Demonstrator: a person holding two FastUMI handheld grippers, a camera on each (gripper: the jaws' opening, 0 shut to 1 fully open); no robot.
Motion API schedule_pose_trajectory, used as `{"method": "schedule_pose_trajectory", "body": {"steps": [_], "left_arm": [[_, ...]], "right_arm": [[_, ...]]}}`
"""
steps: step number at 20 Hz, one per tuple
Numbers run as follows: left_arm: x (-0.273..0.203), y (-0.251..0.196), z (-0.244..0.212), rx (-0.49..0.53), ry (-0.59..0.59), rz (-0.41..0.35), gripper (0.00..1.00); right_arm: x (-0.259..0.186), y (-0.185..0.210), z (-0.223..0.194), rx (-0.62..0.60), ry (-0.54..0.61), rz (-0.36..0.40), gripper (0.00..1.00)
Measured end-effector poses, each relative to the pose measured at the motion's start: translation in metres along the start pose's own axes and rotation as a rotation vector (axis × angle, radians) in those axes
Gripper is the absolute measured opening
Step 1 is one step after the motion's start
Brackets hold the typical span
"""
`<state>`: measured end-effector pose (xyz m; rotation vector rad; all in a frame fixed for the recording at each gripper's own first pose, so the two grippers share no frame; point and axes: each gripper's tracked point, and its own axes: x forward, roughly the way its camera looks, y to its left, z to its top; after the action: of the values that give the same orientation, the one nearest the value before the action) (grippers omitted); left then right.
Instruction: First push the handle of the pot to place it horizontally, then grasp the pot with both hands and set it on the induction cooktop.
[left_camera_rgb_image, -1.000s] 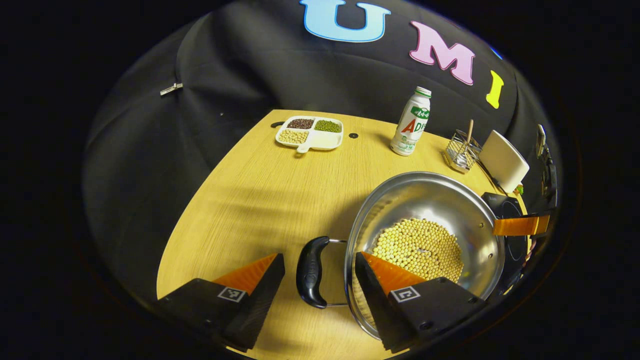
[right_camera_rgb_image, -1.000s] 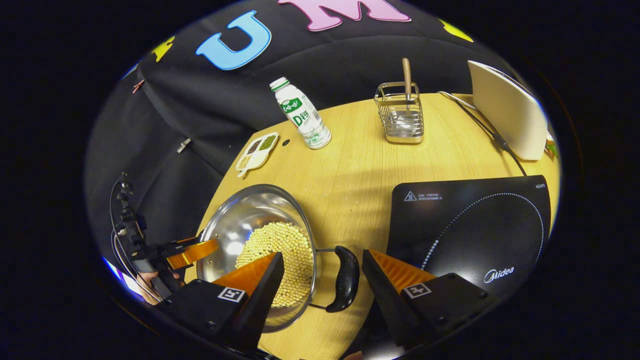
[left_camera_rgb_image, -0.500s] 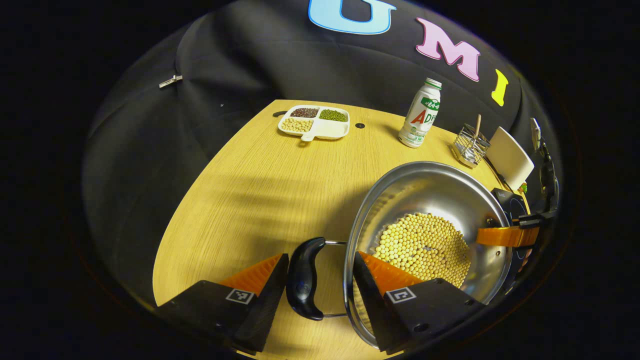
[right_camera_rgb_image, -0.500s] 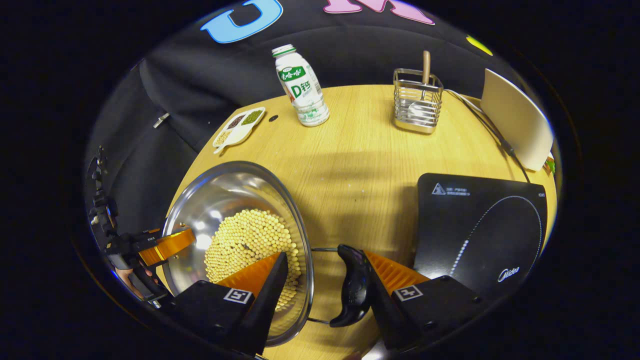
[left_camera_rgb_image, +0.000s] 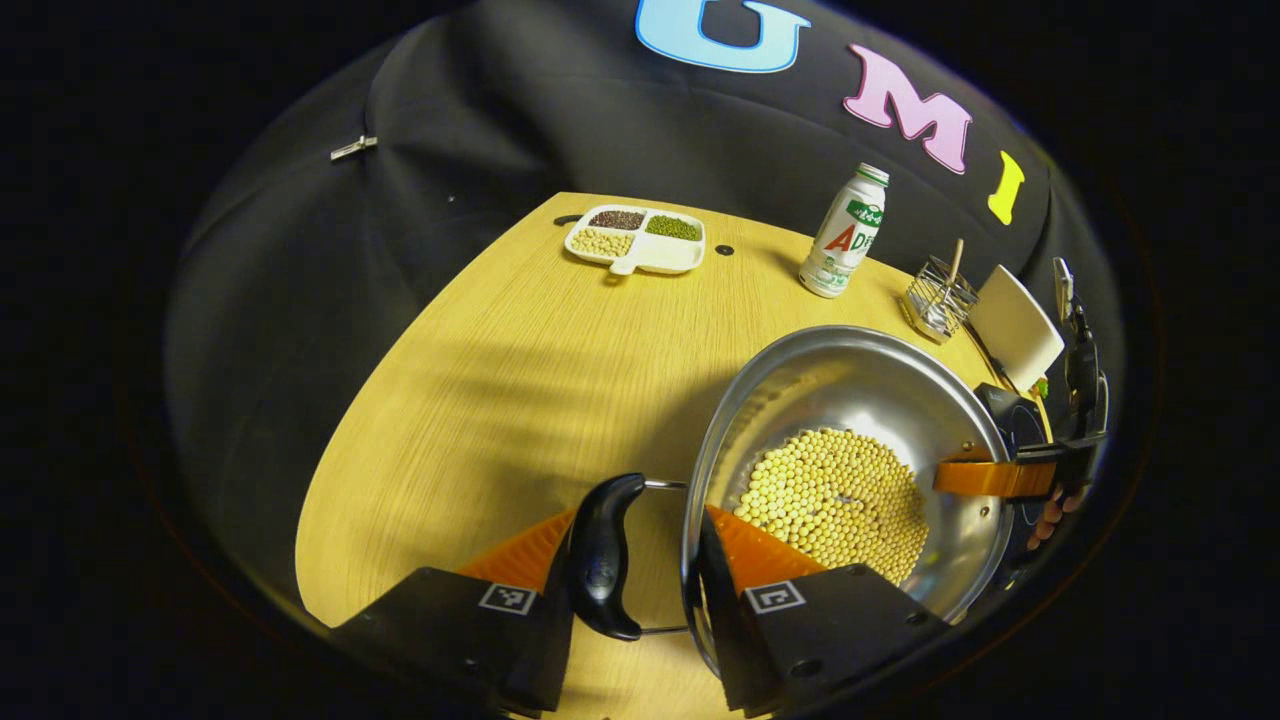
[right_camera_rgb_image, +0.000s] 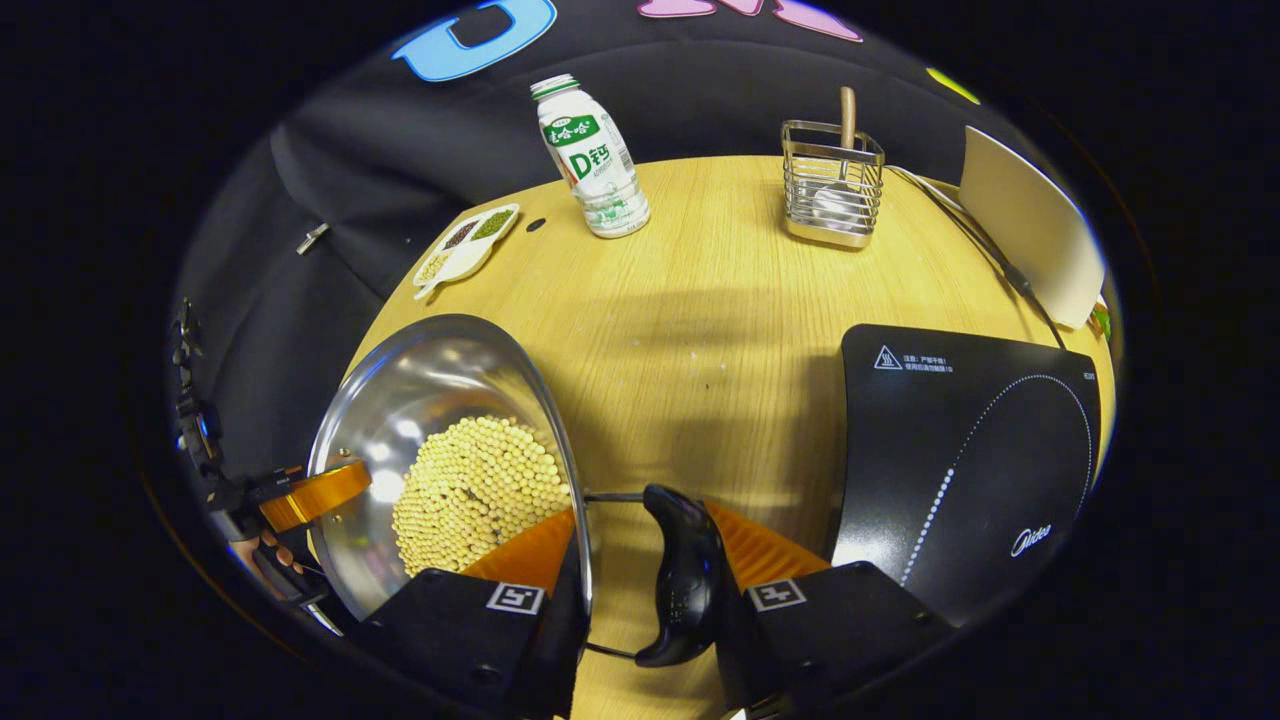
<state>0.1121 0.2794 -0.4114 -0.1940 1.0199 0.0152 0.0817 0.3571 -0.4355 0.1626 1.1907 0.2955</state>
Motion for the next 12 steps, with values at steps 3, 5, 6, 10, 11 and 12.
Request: {"method": "schedule_pose_trajectory", "body": {"steps": [3,5,6,10,11,12], "left_arm": [[-0.017,-0.007,0.006,0.016,-0.03,0.007,0.59],[-0.033,-0.017,0.011,0.028,-0.032,0.012,0.59],[-0.041,-0.024,0.013,0.029,-0.032,0.015,0.59],[-0.065,-0.066,0.02,0.072,-0.05,0.004,0.59],[-0.068,-0.08,0.019,0.079,-0.052,-0.005,0.58],[-0.069,-0.094,0.018,0.085,-0.052,-0.018,0.59]], "right_arm": [[-0.015,0.0,0.006,0.001,-0.015,0.016,0.58],[-0.031,-0.003,0.009,0.004,-0.024,0.024,0.54],[-0.04,-0.007,0.011,0.008,-0.029,0.027,0.58],[-0.075,-0.036,0.015,0.028,-0.044,0.032,0.58],[-0.087,-0.047,0.013,0.031,-0.049,0.026,0.58],[-0.097,-0.061,0.013,0.037,-0.053,0.018,0.58]]}}
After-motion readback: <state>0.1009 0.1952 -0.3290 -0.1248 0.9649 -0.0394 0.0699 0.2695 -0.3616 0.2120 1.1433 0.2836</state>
